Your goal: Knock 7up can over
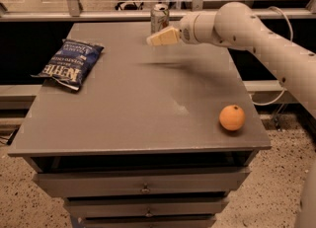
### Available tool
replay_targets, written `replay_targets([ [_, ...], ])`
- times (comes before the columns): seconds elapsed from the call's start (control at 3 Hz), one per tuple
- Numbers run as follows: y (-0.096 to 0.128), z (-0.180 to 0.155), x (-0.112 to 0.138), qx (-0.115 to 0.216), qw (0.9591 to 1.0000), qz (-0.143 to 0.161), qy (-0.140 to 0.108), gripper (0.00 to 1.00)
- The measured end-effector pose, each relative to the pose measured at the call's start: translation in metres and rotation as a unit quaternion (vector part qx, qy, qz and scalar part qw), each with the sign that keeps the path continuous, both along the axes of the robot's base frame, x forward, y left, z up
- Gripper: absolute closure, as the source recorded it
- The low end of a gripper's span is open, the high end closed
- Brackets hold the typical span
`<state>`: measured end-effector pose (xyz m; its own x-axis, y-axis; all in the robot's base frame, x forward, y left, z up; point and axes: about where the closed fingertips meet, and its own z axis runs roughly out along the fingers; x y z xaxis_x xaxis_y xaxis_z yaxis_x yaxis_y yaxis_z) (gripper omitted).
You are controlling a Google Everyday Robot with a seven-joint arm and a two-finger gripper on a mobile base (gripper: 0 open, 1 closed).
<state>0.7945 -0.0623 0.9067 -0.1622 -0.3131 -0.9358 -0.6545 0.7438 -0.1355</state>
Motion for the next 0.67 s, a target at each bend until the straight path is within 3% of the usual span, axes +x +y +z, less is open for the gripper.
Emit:
replay_targets([
  [0.33, 0.001, -0.014, 0.036, 0.027, 0.9992, -0.028, -0.005, 0.00],
  [0.67, 0.001, -0.021, 0.056, 0.043, 0.9982, -0.041, -0.006, 0.00],
])
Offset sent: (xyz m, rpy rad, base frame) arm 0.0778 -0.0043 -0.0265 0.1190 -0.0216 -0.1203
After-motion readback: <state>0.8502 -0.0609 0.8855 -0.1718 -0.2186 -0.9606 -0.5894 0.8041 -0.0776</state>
